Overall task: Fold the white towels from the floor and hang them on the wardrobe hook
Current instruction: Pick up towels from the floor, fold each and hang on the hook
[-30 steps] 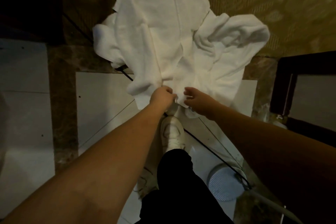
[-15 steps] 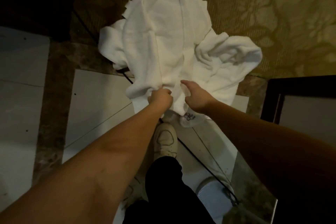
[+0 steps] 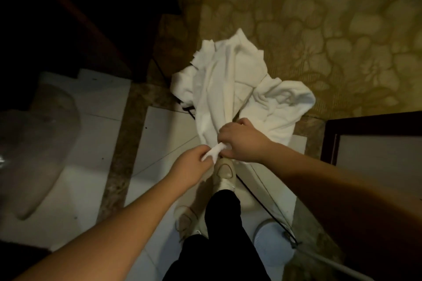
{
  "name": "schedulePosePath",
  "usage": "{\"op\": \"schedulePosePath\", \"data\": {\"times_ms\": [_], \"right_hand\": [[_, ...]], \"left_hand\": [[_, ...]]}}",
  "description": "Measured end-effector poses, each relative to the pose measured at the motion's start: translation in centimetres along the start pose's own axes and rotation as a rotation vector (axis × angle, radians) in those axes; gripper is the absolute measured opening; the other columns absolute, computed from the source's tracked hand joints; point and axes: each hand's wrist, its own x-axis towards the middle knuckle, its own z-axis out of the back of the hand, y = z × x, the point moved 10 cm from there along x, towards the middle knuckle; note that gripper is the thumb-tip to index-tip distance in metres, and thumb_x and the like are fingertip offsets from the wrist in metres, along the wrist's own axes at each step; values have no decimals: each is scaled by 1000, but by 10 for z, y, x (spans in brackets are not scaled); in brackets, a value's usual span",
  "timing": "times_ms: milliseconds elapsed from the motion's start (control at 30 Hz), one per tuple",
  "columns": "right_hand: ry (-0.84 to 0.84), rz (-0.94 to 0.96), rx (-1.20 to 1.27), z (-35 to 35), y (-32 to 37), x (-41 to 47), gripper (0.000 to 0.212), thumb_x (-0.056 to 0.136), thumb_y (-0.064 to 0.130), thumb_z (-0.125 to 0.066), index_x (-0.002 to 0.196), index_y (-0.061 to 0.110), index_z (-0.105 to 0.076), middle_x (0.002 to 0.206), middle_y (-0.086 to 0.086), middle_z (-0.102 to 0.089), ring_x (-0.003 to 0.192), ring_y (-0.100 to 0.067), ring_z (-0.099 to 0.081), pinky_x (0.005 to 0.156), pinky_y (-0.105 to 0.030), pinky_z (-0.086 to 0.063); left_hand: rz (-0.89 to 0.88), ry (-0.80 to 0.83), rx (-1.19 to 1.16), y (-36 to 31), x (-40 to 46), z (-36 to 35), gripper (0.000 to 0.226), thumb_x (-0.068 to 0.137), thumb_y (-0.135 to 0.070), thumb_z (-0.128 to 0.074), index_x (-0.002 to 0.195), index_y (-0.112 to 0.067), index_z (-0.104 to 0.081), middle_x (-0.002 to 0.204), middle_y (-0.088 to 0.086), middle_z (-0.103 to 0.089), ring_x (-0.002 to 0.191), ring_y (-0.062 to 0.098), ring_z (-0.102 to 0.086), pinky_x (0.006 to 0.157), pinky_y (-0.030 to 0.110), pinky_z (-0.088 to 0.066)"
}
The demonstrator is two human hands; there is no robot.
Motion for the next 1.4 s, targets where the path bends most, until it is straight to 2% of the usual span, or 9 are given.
{"op": "schedulePosePath", "data": {"times_ms": [133, 267, 400, 533, 633, 733, 833, 1167, 1400], "right_hand": [[0, -52, 198, 57, 43, -28, 22, 95, 44, -56, 99, 24, -64, 97, 5, -67, 98, -19, -60, 75, -34, -19], [6, -50, 384, 121, 103, -62, 33, 95, 45, -62, 119, 23, -68, 112, 2, -70, 105, -18, -59, 92, -39, -38], [-129, -105, 580, 204, 142, -101, 15, 95, 32, -67, 99, 19, -72, 88, 2, -66, 83, -15, -59, 75, -34, -43], [-278, -146, 733, 273, 170, -147, 7, 96, 31, -65, 94, 38, -67, 84, 19, -65, 78, 4, -58, 67, -18, -40], [-355, -120, 801, 311, 200, -182, 15, 94, 33, -67, 92, 48, -69, 87, 22, -70, 84, 7, -62, 73, -15, -44], [-397, -111, 842, 337, 230, -216, 19, 93, 38, -70, 82, 54, -70, 86, 25, -72, 86, 4, -65, 78, -23, -49], [-444, -88, 902, 353, 257, -254, 15, 90, 39, -73, 80, 49, -74, 83, 22, -74, 77, 4, -68, 74, -22, -50], [-584, 85, 966, 368, 393, -408, 6, 86, 47, -73, 81, 46, -77, 84, 13, -76, 74, -3, -73, 58, -12, -51], [-637, 237, 920, 378, 525, -503, 22, 100, 44, -58, 87, 33, -72, 89, 13, -75, 78, -4, -73, 63, -13, -53]], "left_hand": [[16, -208, -291, -19, -66, 64, 13, 90, -25, -71, 77, -25, -68, 71, -18, -65, 65, -6, -55, 61, 15, -40], [-58, -247, -426, -64, -134, 98, 11, 88, -25, -73, 77, -25, -71, 80, -3, -70, 72, 4, -58, 68, 24, -42], [-201, -282, -516, -109, -203, 135, 10, 91, -31, -71, 98, -27, -68, 88, -13, -71, 82, 0, -65, 69, 12, -48], [-221, -178, -442, -126, -259, 142, 27, 88, -33, -74, 109, -39, -59, 110, -12, -68, 101, 4, -64, 87, 28, -53], [-215, -249, -175, -127, -299, 144, 11, 90, -38, -71, 99, -35, -65, 96, -14, -70, 88, 2, -64, 72, 24, -46], [-229, -377, -148, -125, -346, 151, 25, 96, -40, -62, 92, -16, -64, 78, 1, -63, 73, 12, -59, 60, 29, -36], [-250, -526, -174, -126, -406, 157, 19, 99, -43, -56, 86, -30, -58, 75, -9, -59, 72, 5, -57, 61, 27, -38], [-396, -900, -154, -129, -654, 152, 18, 102, -35, -53, 96, -20, -62, 78, -6, -62, 67, -6, -57, 57, 11, -38], [-423, -1146, -145, -108, -846, 153, 22, 101, -45, -52, 80, -48, -59, 76, -25, -63, 68, -14, -56, 56, 6, -37]]}}
